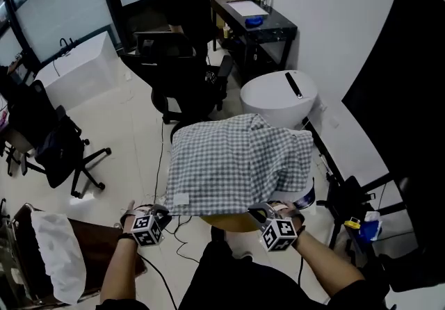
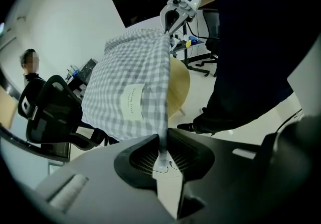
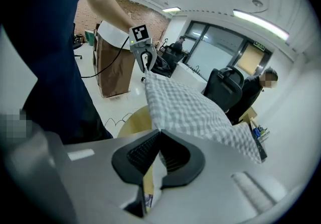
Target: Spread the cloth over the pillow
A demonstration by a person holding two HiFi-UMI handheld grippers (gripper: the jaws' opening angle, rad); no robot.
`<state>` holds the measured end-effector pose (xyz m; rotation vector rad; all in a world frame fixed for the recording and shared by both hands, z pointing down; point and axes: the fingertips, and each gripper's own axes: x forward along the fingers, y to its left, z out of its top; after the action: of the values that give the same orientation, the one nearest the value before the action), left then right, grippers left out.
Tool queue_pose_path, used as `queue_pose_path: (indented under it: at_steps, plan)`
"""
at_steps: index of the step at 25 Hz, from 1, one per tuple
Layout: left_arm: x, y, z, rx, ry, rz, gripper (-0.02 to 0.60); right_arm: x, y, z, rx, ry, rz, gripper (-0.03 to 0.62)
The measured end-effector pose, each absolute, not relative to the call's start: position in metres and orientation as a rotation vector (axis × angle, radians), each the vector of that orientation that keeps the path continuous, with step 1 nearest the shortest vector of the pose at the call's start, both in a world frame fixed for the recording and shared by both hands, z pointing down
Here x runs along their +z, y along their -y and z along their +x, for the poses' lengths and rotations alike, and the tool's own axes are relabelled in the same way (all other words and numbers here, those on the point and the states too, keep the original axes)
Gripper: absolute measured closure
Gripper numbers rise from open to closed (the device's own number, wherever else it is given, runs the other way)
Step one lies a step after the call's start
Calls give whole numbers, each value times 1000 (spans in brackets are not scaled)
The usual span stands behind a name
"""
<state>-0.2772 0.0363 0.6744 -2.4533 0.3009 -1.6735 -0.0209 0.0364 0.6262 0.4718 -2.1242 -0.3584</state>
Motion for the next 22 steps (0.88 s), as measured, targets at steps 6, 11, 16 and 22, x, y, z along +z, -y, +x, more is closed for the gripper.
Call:
queue_pose_path:
  at_steps: [6,11,16,22]
  plan:
    - [674,-37,-272,-1687,-267,-2468,462,639,-31,-19,-262,2160,520,525]
    - [630,-24,-241,-1516,-346,-2485,457,594,-29,-11,-250,2245,650,479]
    - [579,-8,-165,-1303,-316,-2438,457,565,-22,43,-190,2241,864,476]
    - [536,-2,-45,-1141,-154,-2430,457,572,-21,130,-90,2143,1031,468]
